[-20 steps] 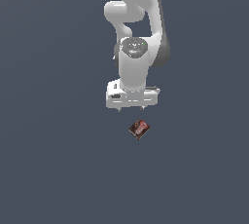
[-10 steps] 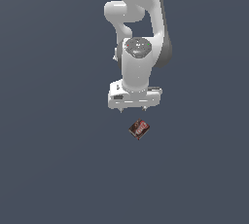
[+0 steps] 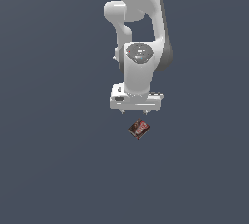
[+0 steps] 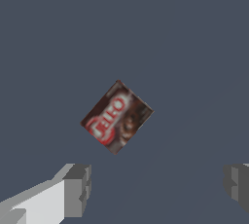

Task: Pick up the object and move it to a goal position.

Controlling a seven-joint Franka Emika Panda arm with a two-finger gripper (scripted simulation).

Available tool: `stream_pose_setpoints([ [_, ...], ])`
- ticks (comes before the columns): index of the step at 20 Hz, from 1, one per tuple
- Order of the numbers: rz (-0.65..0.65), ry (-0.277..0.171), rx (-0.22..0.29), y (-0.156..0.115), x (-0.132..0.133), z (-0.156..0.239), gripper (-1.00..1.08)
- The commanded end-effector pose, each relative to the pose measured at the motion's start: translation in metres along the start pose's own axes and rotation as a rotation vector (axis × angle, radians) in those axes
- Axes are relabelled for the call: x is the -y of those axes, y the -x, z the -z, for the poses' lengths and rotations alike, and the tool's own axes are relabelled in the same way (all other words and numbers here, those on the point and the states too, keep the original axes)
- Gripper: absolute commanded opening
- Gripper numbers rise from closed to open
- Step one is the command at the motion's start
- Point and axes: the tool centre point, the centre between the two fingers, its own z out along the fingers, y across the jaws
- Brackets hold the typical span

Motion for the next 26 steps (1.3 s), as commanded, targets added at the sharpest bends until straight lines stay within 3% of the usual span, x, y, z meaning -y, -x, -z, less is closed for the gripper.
stream_pose_setpoints([
  [1,-0.050,-0.001,0.000,-0.002,0.002,-0.005,1.00],
  [26,-0.652,0.005,-0.008,-0.018,0.029,-0.069,1.00],
])
